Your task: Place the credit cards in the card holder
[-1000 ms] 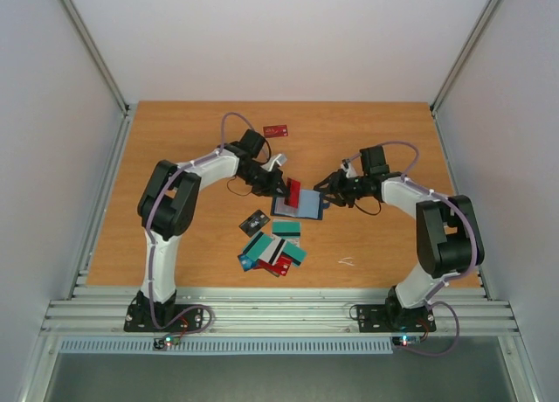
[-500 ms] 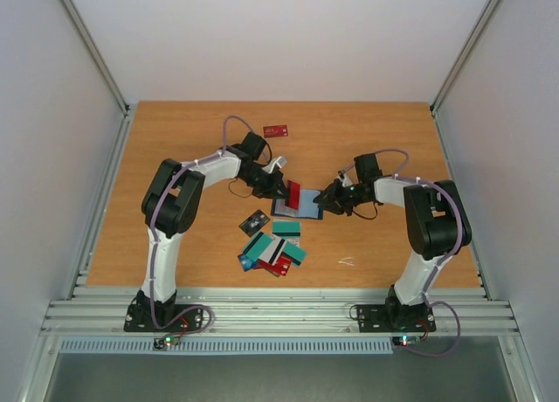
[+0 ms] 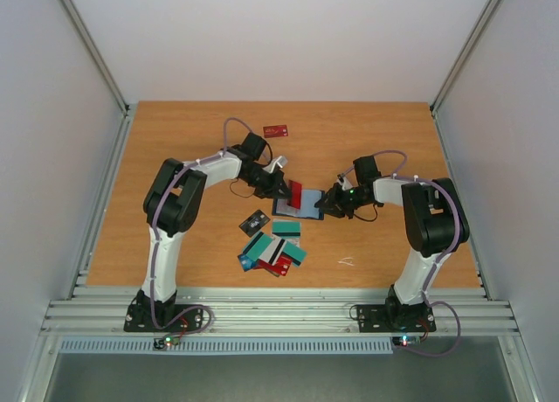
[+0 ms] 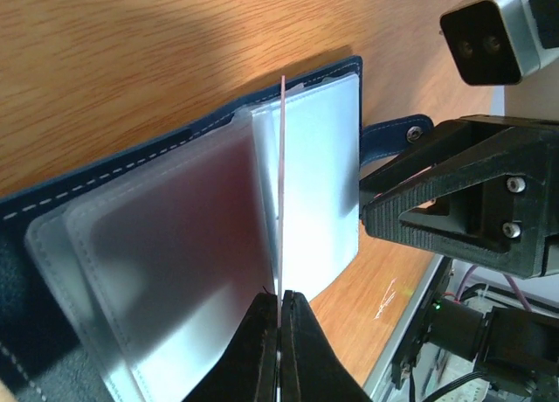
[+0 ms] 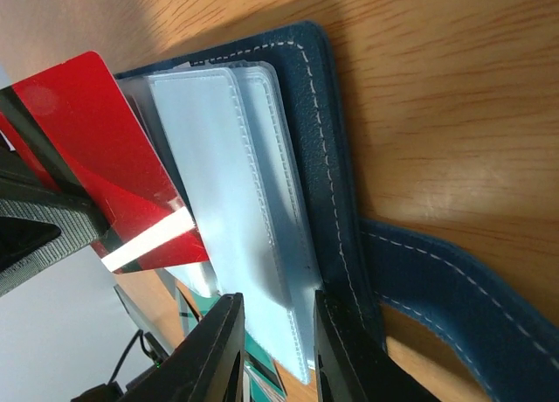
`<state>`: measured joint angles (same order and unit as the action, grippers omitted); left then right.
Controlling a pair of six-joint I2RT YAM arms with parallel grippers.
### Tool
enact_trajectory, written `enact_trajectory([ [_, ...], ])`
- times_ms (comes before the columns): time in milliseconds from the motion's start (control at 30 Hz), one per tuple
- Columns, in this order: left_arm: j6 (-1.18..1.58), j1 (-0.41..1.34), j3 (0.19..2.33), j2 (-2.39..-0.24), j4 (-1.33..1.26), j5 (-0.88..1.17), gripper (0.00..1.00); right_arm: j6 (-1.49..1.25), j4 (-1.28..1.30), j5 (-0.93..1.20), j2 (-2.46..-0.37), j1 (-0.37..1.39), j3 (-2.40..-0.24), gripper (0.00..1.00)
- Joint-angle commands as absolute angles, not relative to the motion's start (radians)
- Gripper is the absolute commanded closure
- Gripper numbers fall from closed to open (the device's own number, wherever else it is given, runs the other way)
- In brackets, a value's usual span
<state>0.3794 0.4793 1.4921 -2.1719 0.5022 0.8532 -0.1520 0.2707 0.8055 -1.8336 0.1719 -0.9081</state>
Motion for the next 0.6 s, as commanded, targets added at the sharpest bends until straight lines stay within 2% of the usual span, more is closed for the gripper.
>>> enact_trajectory([
  [0, 0.418, 0.488, 1.480, -2.205, 0.415, 0.898, 1.00, -0.122, 0.285, 0.795, -1.858, 0.172, -0.902, 0.76],
  [567, 0.475, 0.484, 1.415, -2.183, 0.396, 0.892, 1.00, -0.119, 0.290, 0.798, -1.853, 0.163, -0.899, 0.76],
])
